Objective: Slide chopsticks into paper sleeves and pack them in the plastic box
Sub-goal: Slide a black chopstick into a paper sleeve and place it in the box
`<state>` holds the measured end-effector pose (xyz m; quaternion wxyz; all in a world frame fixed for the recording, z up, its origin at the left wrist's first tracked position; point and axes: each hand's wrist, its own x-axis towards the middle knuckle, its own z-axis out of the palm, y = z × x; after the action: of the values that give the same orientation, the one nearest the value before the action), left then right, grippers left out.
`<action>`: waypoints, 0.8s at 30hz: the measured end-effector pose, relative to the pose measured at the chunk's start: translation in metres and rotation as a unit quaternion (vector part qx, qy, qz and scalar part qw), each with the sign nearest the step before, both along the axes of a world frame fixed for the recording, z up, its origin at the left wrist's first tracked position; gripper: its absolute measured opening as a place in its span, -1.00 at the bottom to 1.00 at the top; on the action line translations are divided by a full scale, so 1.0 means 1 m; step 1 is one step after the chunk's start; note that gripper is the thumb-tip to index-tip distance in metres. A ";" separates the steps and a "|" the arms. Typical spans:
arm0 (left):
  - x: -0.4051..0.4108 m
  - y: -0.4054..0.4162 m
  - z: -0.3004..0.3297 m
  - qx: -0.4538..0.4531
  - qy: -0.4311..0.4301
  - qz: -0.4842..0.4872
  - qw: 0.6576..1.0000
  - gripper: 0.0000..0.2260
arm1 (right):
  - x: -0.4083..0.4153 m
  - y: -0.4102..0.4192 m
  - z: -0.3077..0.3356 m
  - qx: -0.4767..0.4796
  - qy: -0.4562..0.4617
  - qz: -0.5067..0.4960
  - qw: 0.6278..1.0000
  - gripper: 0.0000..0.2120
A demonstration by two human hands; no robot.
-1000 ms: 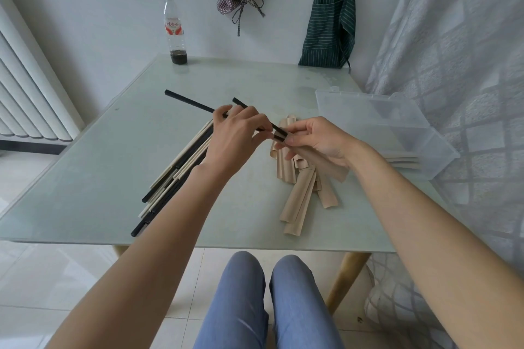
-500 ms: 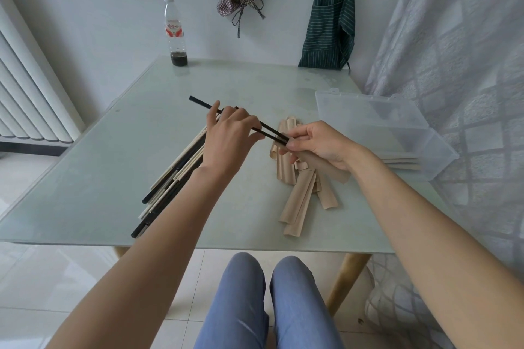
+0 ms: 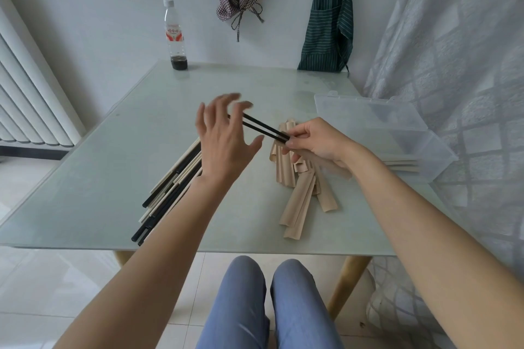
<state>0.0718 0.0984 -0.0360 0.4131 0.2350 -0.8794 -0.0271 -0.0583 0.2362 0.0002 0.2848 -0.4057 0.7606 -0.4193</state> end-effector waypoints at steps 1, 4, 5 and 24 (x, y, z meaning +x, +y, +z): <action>0.000 0.000 0.001 0.052 -0.007 0.006 0.999 -0.44 | 0.000 0.001 -0.001 0.000 0.009 -0.005 1.000 -0.82; -0.001 0.003 0.002 0.168 -0.020 0.006 0.986 -0.36 | 0.005 0.001 -0.002 0.005 0.024 0.003 1.000 -0.86; -0.002 0.005 0.002 0.190 -0.011 -0.002 0.982 -0.38 | 0.006 0.000 -0.003 0.008 0.029 0.007 1.000 -0.86; -0.003 0.017 0.013 0.367 0.094 -0.035 0.925 -0.51 | 0.004 -0.009 0.008 0.055 0.162 0.007 0.985 -0.86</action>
<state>0.0689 0.1155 -0.0226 0.3774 0.3355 -0.7726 -0.3847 -0.0544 0.2276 0.0077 0.1829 -0.4570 0.8159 -0.3034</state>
